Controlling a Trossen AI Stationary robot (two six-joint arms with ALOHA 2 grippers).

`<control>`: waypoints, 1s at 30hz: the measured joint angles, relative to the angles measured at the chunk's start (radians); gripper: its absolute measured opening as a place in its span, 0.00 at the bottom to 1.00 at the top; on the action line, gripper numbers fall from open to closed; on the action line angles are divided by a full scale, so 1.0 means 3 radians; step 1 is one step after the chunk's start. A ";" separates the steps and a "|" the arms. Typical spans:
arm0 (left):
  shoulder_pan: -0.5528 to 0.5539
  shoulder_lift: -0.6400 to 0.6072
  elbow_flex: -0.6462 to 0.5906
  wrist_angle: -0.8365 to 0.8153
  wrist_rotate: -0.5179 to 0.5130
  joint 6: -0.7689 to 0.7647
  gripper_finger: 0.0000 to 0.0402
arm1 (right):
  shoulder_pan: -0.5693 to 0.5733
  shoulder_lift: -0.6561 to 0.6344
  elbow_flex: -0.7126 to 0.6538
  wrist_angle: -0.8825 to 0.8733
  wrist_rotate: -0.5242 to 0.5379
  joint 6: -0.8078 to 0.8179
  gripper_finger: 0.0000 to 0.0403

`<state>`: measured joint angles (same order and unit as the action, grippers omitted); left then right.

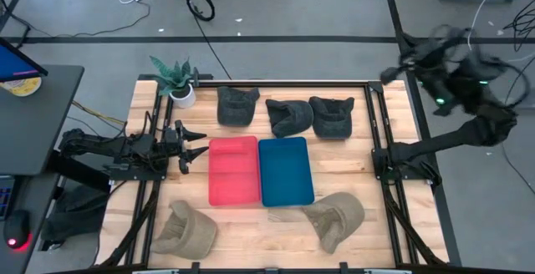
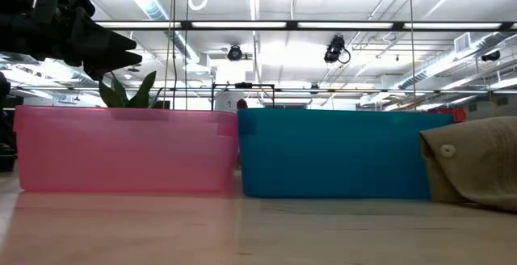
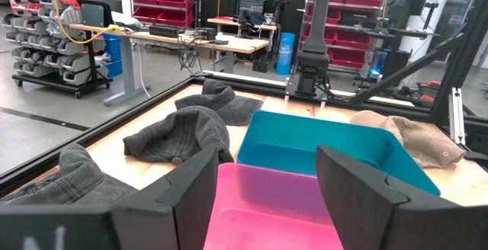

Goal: Pick & Place hat
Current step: Put the black cap into the blue bin

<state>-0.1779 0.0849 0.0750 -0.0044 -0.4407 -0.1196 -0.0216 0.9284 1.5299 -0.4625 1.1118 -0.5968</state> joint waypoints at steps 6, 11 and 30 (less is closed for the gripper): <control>0.0001 0.0000 0.0000 0.0000 0.0000 0.0000 0.56 | -0.0858 0.0354 -0.0004 -0.0115 -0.1208 0.0411 0.02; 0.0000 -0.0001 0.0000 0.0001 0.0000 0.0000 0.56 | -0.1740 0.0629 -0.0001 -0.0651 -0.2359 0.0914 0.02; 0.0001 0.0000 0.0000 0.0000 0.0000 0.0000 0.56 | -0.2526 0.1726 -0.0003 -0.2309 -0.3514 0.0701 0.15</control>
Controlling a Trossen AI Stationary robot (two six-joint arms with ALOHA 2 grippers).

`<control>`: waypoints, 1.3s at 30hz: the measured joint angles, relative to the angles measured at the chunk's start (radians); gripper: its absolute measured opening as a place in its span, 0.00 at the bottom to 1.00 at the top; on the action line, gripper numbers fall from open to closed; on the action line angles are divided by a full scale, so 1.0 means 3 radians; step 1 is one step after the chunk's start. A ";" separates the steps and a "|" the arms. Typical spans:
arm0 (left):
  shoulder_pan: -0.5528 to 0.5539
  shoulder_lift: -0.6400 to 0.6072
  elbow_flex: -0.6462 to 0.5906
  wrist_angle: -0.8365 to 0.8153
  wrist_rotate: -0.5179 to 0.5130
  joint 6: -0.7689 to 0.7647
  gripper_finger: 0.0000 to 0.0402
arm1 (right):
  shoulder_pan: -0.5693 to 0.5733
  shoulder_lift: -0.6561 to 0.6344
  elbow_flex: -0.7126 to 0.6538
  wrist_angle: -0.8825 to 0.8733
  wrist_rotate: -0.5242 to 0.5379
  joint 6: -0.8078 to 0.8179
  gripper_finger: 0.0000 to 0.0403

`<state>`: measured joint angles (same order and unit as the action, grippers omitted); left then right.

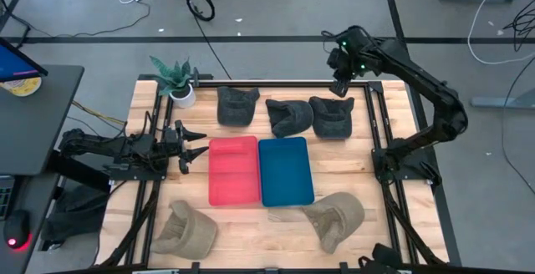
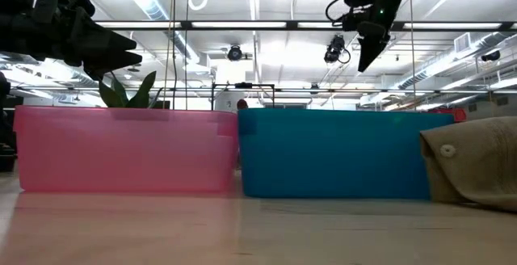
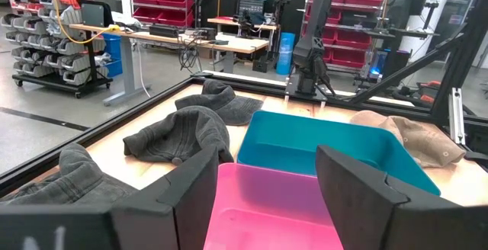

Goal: Pick & Place hat
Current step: Put the black cap into the blue bin

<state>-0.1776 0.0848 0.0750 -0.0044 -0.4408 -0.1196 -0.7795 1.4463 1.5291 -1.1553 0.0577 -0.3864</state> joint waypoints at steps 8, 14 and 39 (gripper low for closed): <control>0.0000 0.0000 0.0000 0.0001 0.0000 0.0000 0.56 | 0.0000 0.0125 0.0000 -0.0195 -0.0228 -0.0146 0.40; 0.0000 0.0000 0.0000 0.0001 0.0001 0.0000 0.56 | 0.0000 0.0150 -0.0315 -0.0239 -0.0344 -0.0237 0.57; -0.0001 0.0000 0.0000 0.0000 0.0000 0.0000 0.56 | -0.0024 0.0152 -0.2105 0.1218 -0.0402 -0.0424 0.57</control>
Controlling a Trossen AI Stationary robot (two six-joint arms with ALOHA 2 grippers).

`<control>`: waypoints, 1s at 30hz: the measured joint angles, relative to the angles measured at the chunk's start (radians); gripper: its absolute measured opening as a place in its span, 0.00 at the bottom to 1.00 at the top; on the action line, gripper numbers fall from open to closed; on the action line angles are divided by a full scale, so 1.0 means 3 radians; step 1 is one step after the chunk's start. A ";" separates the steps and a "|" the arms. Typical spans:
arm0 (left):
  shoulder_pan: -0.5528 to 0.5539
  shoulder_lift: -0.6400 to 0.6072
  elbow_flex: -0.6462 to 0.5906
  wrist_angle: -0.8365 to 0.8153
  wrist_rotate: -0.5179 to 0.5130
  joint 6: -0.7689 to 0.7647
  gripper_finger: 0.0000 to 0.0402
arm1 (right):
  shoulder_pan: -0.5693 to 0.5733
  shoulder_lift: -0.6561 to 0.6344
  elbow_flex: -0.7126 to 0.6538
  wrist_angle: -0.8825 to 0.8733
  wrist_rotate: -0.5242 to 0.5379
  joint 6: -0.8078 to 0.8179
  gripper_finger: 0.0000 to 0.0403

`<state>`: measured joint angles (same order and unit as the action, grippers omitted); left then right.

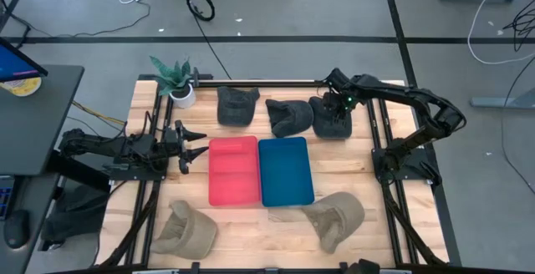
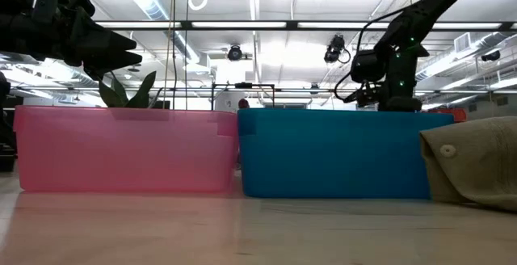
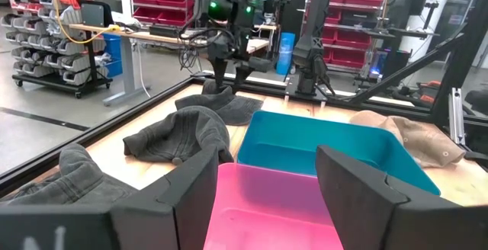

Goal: Pick & Place hat
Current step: Put the black cap into the blue bin

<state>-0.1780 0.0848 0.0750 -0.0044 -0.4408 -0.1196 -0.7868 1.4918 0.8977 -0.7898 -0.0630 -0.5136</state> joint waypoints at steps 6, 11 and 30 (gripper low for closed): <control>0.0000 0.0000 0.0000 0.0000 0.0001 -0.0001 0.56 | 0.0000 0.0000 -0.0114 0.0101 -0.0037 0.0019 0.57; 0.0001 0.0000 0.0000 0.0000 0.0000 0.0000 0.56 | -0.0003 0.0000 -0.0178 0.0210 -0.0143 0.0026 0.53; 0.0001 0.0000 0.0000 0.0000 0.0000 0.0000 0.56 | -0.0008 0.0003 -0.0157 0.0164 0.0101 0.0113 0.04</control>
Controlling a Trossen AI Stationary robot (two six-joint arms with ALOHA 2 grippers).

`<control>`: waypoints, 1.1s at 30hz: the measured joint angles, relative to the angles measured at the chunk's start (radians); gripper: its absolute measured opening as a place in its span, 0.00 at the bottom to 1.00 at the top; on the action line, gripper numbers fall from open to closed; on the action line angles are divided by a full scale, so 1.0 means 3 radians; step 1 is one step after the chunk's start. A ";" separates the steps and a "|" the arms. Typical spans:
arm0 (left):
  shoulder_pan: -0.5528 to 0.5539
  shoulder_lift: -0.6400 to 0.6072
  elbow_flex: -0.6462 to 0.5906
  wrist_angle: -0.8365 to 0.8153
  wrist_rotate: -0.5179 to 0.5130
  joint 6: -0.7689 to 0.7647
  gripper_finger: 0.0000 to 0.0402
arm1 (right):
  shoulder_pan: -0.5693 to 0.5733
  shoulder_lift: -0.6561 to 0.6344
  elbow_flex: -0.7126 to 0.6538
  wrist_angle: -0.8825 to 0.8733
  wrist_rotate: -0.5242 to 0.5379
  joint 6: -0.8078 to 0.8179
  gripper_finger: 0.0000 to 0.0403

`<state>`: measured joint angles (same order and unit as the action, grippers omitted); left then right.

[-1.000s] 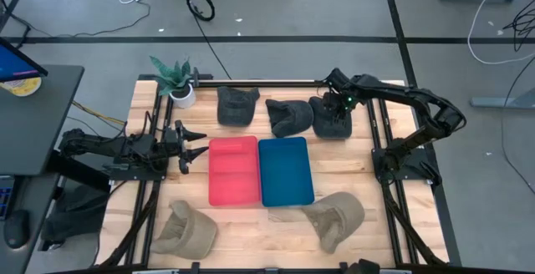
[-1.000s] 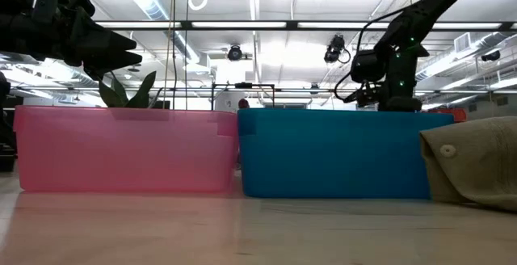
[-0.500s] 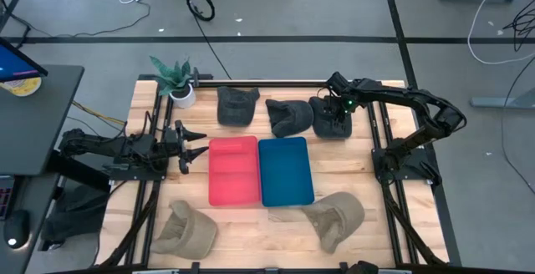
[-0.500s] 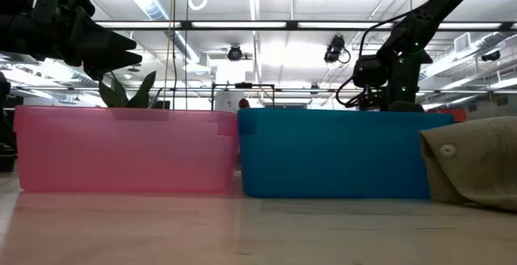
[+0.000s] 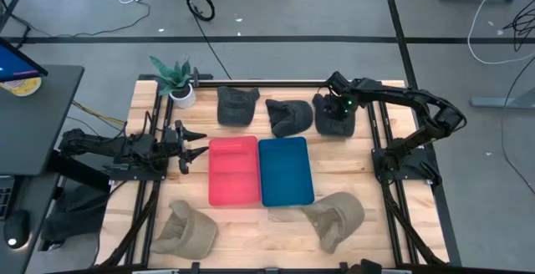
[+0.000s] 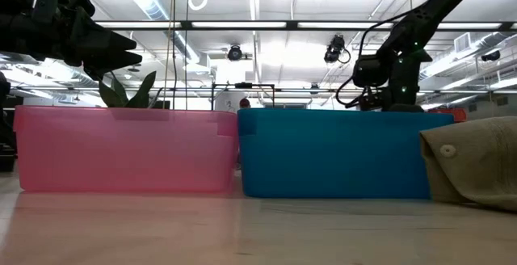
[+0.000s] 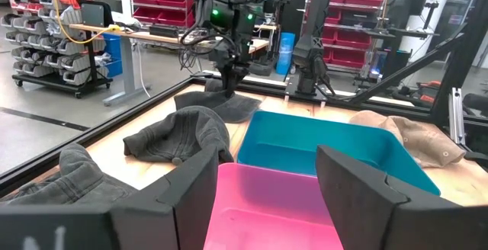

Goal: Pick & Place hat
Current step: Put the black cap into the blue bin

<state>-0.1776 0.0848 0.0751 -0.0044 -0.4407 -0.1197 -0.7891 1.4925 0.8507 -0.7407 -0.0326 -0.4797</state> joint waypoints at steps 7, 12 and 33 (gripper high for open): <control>0.0000 0.0000 0.0000 0.0000 0.0000 0.0000 0.56 | 0.0025 -0.0141 0.0300 -0.0352 0.0189 0.0117 0.02; 0.0000 -0.0001 0.0000 0.0001 0.0000 0.0000 0.56 | 0.0246 -0.0384 0.0447 -0.0526 0.0422 0.0219 0.01; 0.0000 -0.0001 0.0001 0.0001 0.0000 0.0000 0.56 | 0.1770 -0.0712 0.1138 -0.0877 0.0667 0.1229 0.00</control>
<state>-0.1776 0.0846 0.0753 -0.0041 -0.4408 -0.1196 -0.2581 1.2789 1.1922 -1.0037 0.1675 -0.1109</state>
